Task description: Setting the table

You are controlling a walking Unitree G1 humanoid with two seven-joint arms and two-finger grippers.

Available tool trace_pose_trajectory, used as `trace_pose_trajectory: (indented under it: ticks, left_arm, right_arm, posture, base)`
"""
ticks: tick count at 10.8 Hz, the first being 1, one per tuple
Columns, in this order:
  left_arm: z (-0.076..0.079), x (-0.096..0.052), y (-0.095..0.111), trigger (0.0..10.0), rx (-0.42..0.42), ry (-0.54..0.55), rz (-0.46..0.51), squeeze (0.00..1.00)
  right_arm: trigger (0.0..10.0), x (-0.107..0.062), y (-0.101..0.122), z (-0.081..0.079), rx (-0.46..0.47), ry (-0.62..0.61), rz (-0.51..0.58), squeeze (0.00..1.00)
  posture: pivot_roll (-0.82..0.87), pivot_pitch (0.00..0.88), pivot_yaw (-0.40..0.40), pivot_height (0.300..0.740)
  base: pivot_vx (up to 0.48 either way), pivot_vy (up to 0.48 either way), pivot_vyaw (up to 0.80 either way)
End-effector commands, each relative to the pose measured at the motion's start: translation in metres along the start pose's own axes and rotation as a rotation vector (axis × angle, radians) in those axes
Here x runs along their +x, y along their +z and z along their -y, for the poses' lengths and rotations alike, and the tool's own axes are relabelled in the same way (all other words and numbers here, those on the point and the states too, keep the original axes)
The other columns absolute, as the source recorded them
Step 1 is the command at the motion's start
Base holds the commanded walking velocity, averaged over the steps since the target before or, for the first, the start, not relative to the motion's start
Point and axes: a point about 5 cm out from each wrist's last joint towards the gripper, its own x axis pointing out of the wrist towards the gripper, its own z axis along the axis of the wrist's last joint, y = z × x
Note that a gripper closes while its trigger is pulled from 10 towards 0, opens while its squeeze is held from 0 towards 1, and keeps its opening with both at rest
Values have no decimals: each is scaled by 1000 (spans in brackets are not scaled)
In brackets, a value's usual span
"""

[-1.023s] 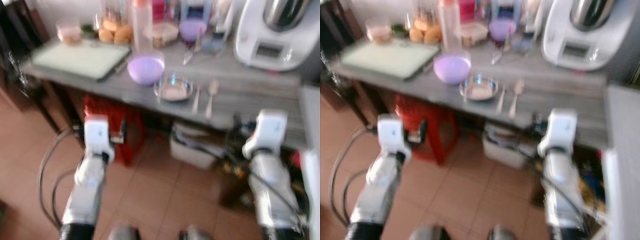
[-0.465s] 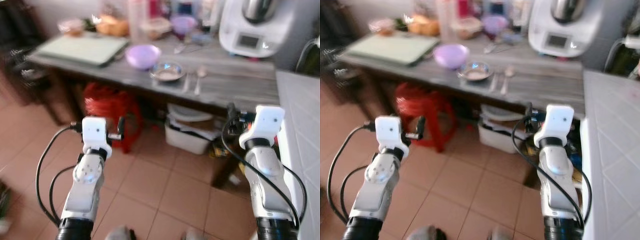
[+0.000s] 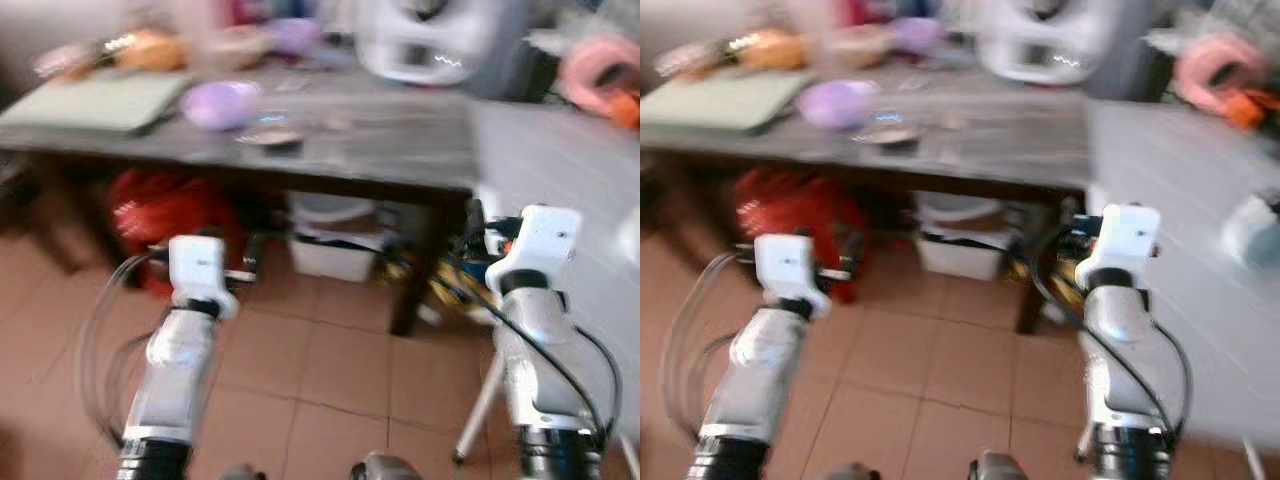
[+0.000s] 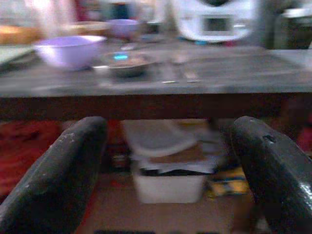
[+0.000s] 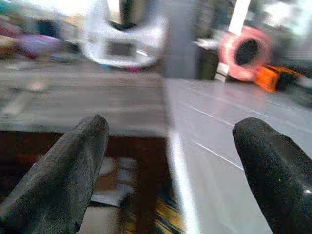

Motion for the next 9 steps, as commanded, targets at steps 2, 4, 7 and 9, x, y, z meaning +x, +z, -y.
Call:
trace_pose_trajectory:
  ticks: [2,4,7,9]
  left_arm:
    - [-3,1,6,10000,11,-12,31,0]
    - [-2,3,8,10000,12,-31,42,0]
    - [-1,1,8,10000,12,-37,41,0]
    - [-3,0,8,10000,15,-29,41,0]
  right_arm:
    - [10000,0,1,-4,-15,27,16,0]
    - [10000,-1,-1,-5,-12,30,7,0]
    - [10000,-1,-4,-7,-37,43,-3,0]
    - [10000,0,-3,-9,-32,51,3,0]
  posture:
    - [-31,0,24,740]
    - [-32,0,27,740]
    - [-29,0,28,740]
    - [-26,0,27,740]
  base:
    - [0,0,-400]
    - [0,-129,0]
    - [0,-358,-267]
    - [0,-452,-300]
